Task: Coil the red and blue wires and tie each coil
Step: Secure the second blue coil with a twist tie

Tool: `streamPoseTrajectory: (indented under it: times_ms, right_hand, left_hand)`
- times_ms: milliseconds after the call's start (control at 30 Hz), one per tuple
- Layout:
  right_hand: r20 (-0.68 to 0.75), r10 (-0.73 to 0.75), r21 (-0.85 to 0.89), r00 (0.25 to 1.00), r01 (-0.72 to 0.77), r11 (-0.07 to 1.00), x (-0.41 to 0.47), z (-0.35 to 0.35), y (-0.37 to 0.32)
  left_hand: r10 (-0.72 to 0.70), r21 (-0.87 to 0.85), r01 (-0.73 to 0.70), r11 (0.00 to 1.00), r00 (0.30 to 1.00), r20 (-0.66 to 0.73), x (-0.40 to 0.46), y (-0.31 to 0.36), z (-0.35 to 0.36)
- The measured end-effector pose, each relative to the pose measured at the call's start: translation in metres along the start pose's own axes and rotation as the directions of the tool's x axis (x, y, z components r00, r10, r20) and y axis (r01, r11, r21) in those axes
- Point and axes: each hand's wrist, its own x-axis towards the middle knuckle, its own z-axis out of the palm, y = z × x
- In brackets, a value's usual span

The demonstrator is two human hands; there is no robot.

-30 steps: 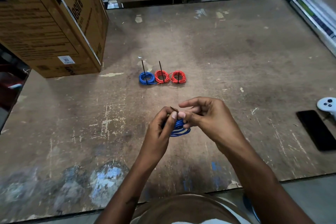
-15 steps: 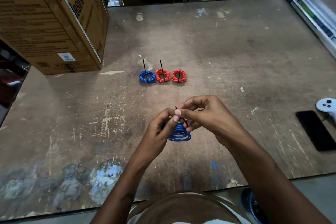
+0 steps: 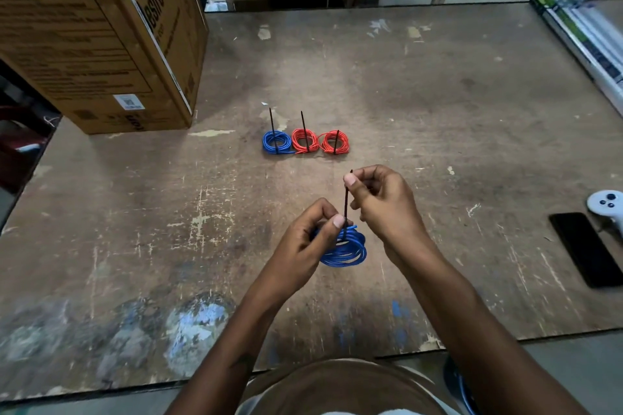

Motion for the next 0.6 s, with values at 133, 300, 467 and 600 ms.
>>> streamPoseTrajectory:
  times_ms: [133,300,467,600]
  right_hand:
    - [0.134,0.062,0.155,0.989,-0.083,0.984,-0.002,0.0,-0.007]
    - [0.301,0.052,0.122,0.952,-0.092,0.988,-0.008,-0.004,-0.008]
    - [0.163,-0.005,0.049,0.987,-0.003,0.999,-0.01,0.015,0.008]
    - [0.203,-0.016,0.125,0.979,-0.01,0.992,-0.009,0.022,0.018]
  left_hand:
    - [-0.015,-0.066,0.009,0.998,0.996,-0.089,0.003,-0.005,0.002]
    - [-0.015,-0.097,0.001,0.995,0.989,-0.144,0.005,-0.01,-0.003]
    - [-0.039,-0.056,0.029,0.998,0.983,-0.181,0.009,-0.011,0.001]
    - [-0.017,-0.047,0.011,0.999,0.992,-0.123,0.011,-0.02,-0.009]
